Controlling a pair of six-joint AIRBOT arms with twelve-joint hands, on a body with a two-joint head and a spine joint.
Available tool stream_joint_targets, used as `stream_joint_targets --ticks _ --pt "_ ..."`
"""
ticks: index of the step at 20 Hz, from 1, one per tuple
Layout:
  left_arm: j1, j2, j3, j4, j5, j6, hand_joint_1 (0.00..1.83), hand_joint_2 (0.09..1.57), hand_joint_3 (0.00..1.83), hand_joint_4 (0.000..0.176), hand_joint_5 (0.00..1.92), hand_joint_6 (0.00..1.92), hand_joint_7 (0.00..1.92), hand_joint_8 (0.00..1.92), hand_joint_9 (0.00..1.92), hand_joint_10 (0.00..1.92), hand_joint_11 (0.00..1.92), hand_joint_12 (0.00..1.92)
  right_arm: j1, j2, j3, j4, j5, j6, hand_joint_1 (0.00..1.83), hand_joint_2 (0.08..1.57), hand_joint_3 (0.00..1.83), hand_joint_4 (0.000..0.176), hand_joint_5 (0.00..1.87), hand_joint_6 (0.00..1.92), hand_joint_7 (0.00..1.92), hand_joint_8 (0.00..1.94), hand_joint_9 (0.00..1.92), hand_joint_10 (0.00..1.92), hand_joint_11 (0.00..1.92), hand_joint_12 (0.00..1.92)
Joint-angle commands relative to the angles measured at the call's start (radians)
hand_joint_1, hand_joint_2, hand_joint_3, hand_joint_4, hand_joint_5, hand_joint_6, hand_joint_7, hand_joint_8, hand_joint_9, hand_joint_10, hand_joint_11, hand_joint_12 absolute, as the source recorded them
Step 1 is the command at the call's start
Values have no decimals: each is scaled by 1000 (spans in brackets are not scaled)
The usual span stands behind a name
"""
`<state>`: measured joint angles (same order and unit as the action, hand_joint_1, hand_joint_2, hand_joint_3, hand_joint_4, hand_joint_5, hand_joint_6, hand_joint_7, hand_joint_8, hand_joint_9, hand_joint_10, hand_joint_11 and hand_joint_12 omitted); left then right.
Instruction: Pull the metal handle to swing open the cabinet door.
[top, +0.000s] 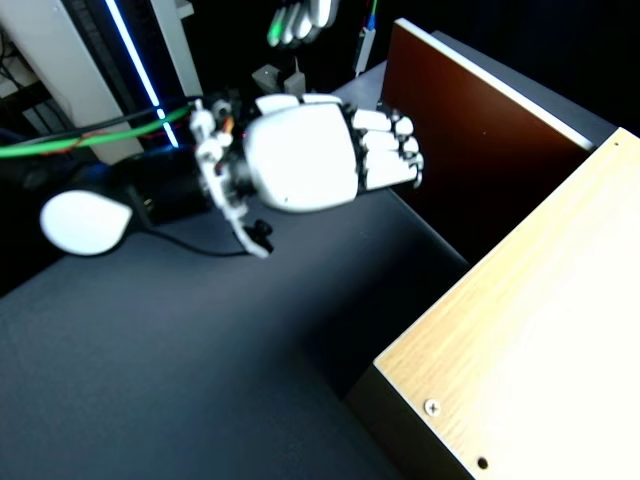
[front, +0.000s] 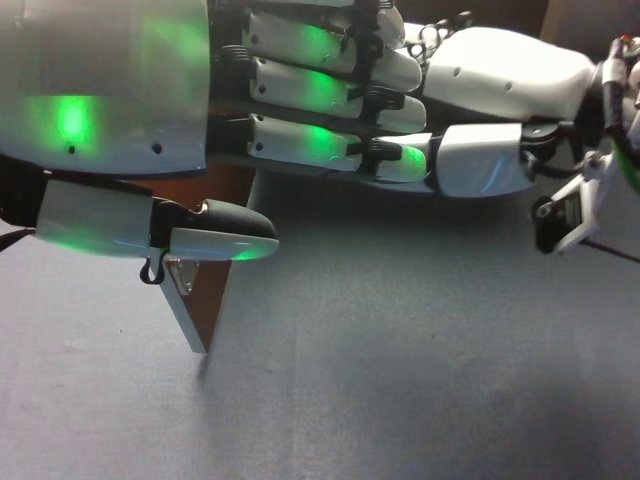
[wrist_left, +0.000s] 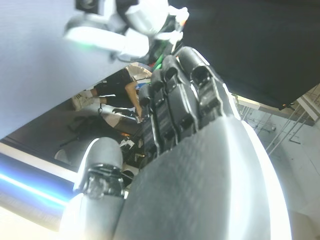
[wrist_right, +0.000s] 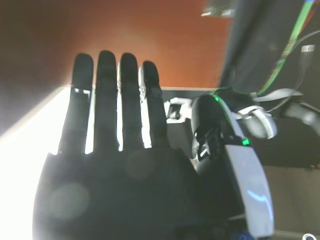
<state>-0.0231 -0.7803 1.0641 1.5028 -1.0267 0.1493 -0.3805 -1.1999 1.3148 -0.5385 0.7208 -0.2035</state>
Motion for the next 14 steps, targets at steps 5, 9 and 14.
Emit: stream_joint_targets --ticks 5,9,14 --pt "-9 10 -2 -97 -25 11 0 1571 81 0 350 4 365 1 343 1 0 841 17 29 7 29 86 7 0 1518 0 0 419 4 431 2 398 2 0 1034" --pt "-9 10 -2 -97 -25 11 0 1571 82 0 363 8 378 6 355 5 10 850 16 25 20 -18 85 7 0 1520 0 0 419 3 435 1 406 3 0 1048" --pt "-9 10 -2 -97 -25 11 0 1571 86 0 363 5 379 4 351 2 1 850 17 18 37 -13 74 7 0 1521 1 0 422 3 435 3 408 3 0 1050"
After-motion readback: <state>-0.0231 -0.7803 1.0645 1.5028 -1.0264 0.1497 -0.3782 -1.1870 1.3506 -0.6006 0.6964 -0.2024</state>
